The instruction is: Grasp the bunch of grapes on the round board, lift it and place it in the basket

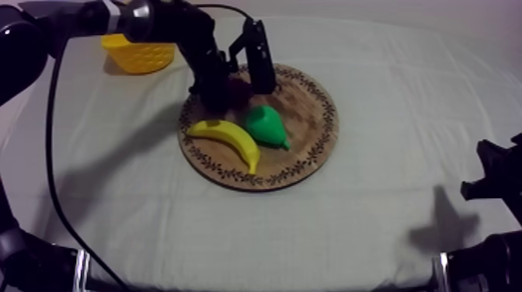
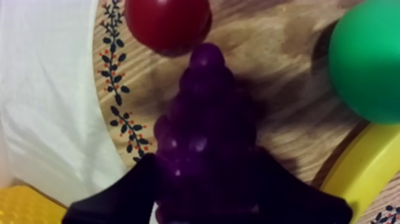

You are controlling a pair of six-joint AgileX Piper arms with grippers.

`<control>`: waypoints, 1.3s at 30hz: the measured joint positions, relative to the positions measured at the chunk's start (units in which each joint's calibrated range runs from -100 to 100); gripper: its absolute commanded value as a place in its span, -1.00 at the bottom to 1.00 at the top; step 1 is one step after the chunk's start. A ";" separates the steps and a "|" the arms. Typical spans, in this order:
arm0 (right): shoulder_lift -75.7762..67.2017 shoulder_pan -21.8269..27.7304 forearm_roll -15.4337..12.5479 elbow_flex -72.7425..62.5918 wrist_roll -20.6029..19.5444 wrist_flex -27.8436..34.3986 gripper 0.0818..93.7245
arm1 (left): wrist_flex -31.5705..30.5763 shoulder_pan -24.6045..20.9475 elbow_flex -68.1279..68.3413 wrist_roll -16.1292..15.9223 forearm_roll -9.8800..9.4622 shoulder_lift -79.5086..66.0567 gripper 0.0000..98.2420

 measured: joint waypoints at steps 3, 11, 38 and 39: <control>0.00 0.00 0.00 0.00 0.00 0.00 -0.99 | -1.12 0.00 1.85 0.09 0.00 -1.74 -0.27; 0.00 0.00 0.00 0.00 0.00 0.00 -0.99 | -7.42 0.11 10.02 0.68 -0.07 -9.18 -0.30; 0.00 0.00 0.00 0.00 0.00 0.06 -0.99 | -13.35 10.93 26.00 11.39 0.49 -42.78 -0.26; 0.00 0.00 0.00 0.00 0.00 0.06 -0.99 | -13.26 11.41 25.14 12.02 0.70 -43.69 -0.26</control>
